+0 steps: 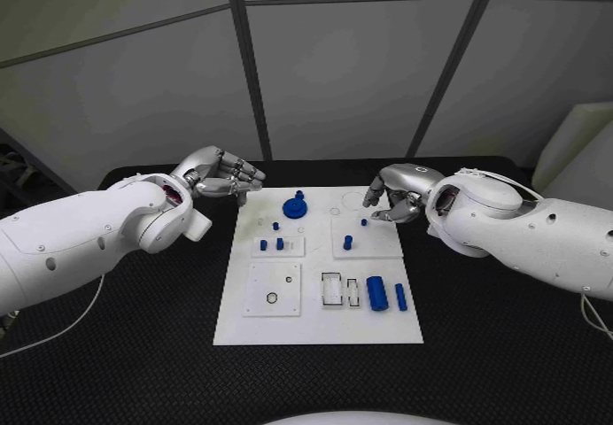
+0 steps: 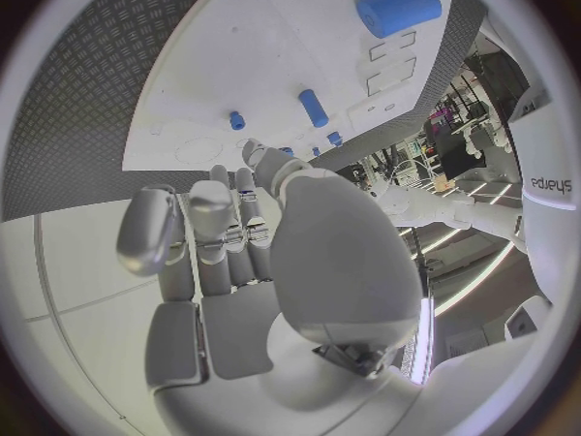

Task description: Assemble the parts on the task board

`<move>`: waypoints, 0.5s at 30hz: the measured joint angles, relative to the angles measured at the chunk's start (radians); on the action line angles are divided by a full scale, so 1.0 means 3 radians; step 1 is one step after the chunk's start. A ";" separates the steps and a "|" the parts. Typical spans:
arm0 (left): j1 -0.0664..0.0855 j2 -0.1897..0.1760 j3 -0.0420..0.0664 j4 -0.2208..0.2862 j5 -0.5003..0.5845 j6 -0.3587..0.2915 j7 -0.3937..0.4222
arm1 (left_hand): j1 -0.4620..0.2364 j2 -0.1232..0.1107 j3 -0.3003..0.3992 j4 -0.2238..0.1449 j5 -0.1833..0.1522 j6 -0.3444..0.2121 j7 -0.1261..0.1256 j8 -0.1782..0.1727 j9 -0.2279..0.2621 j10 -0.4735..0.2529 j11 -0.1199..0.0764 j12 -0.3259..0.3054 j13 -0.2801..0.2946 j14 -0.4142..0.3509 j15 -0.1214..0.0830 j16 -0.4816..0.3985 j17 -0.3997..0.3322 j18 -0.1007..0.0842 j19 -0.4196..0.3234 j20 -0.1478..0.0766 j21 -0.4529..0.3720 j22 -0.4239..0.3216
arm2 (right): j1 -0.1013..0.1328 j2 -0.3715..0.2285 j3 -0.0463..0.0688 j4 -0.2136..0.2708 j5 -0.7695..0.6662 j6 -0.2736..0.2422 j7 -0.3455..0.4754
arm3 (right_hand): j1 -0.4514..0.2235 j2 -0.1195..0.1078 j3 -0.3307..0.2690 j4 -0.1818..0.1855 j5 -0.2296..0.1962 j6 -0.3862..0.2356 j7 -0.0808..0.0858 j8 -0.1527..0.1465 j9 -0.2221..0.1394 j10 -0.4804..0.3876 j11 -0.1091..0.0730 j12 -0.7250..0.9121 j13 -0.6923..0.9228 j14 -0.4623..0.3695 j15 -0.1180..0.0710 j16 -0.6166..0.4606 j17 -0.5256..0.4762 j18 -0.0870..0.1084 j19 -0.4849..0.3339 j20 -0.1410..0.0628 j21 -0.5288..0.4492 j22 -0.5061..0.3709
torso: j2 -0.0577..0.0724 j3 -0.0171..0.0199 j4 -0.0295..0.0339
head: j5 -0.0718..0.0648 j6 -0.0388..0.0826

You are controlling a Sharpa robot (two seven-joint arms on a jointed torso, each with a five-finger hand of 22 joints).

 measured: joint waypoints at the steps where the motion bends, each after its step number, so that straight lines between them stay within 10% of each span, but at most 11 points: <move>1: -0.0004 -0.0007 0.0000 0.0014 0.0177 0.0003 0.0071 | -0.0011 0.0011 0.0000 0.0000 0.0000 0.0000 0.0000 0.0000 -0.0003 0.0000 0.0000 0.0000 0.0000 0.0000 0.0000 -0.0020 -0.0010 0.0000 0.0000 0.0000 0.0000 -0.0007 | -0.0009 0.0016 0.0000 -0.0006 -0.0039 0.0001 -0.0008 | 0.0000 0.0000 -0.0006 -0.0006 0.0000 0.0000 0.0000 -0.0010 -0.0005 0.0000 0.0000 -0.0001 -0.0008 0.0000 0.0000 0.0011 0.0008 0.0000 0.0000 0.0000 0.0000 0.0006 | 0.0000 0.0000 -0.0001 | -0.0003 0.0000; 15: -0.0039 -0.0045 0.0000 0.0195 0.1145 0.0100 0.0457 | -0.0012 0.0039 -0.0038 -0.0018 -0.0014 0.0000 0.0000 0.0000 -0.0012 0.0000 0.0000 0.0015 0.0001 0.0000 0.0000 -0.0108 -0.0049 0.0000 -0.0012 0.0012 -0.0052 -0.0041 | -0.0090 0.0165 -0.0040 -0.0130 -0.0241 0.0036 -0.0049 | 0.0036 0.0009 0.0036 -0.0073 0.0000 -0.0011 0.0011 -0.0013 -0.0053 -0.0012 0.0012 -0.0001 -0.0110 0.0000 0.0000 0.0167 0.0137 -0.0054 0.0050 0.0027 0.0138 0.0143 | 0.0000 -0.0003 0.0005 | -0.0022 0.0000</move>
